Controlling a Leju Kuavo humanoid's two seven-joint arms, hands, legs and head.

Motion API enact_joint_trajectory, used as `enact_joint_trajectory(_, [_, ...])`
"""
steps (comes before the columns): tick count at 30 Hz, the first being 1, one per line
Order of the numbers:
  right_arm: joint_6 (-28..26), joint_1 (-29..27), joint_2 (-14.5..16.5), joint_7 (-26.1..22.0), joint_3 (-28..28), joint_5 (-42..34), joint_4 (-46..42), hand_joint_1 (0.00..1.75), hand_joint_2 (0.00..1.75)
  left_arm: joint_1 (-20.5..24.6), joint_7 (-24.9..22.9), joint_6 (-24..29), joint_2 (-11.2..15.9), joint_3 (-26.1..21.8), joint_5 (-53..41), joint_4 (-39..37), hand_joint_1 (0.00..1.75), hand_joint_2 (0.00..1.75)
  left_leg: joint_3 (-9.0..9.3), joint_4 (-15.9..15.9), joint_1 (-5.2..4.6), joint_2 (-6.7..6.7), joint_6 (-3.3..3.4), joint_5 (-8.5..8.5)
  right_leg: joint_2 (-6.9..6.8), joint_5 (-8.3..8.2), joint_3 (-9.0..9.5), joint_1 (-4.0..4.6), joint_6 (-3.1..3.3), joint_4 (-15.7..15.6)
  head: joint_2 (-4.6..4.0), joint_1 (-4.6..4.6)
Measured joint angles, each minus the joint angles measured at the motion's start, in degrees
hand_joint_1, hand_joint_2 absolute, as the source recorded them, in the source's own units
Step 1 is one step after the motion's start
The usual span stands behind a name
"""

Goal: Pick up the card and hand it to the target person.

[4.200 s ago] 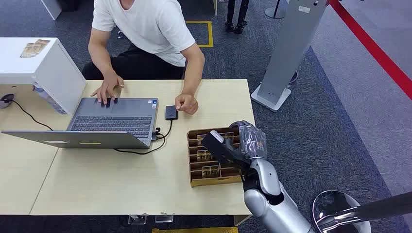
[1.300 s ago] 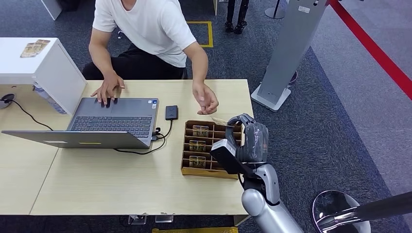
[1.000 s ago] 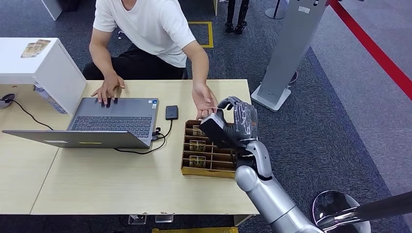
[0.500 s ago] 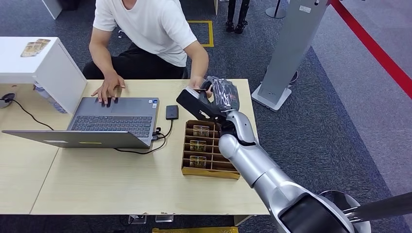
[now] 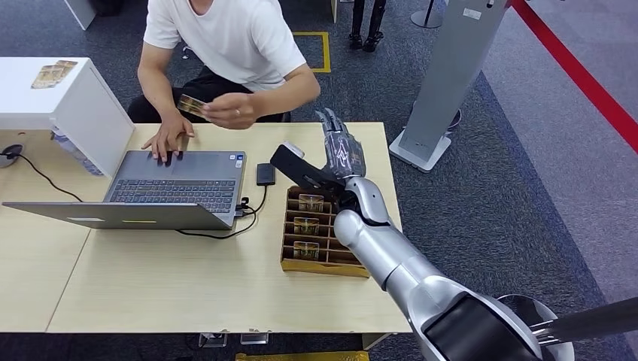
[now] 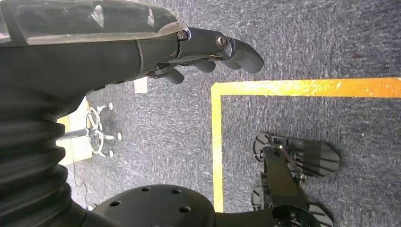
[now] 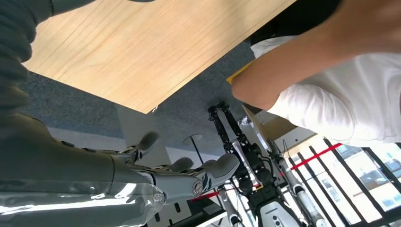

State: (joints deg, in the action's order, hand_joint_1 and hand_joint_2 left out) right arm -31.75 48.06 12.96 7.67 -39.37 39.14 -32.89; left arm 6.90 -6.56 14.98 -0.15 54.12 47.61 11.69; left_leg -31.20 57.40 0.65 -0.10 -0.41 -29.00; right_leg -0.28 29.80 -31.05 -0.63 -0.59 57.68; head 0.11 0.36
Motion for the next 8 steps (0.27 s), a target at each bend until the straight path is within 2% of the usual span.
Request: enact_joint_trajectory(8, [-1.5,0.9,0.1,-1.3,-0.4,-1.3,1.1,0.00,1.75,-0.2,0.0,0.6,0.0,0.2,0.6,0.0,0.00,1.75,0.00,0.0,0.00,0.00,0.00,0.00,0.00,0.00,0.00,0.00,0.00,0.0,0.00,-0.01])
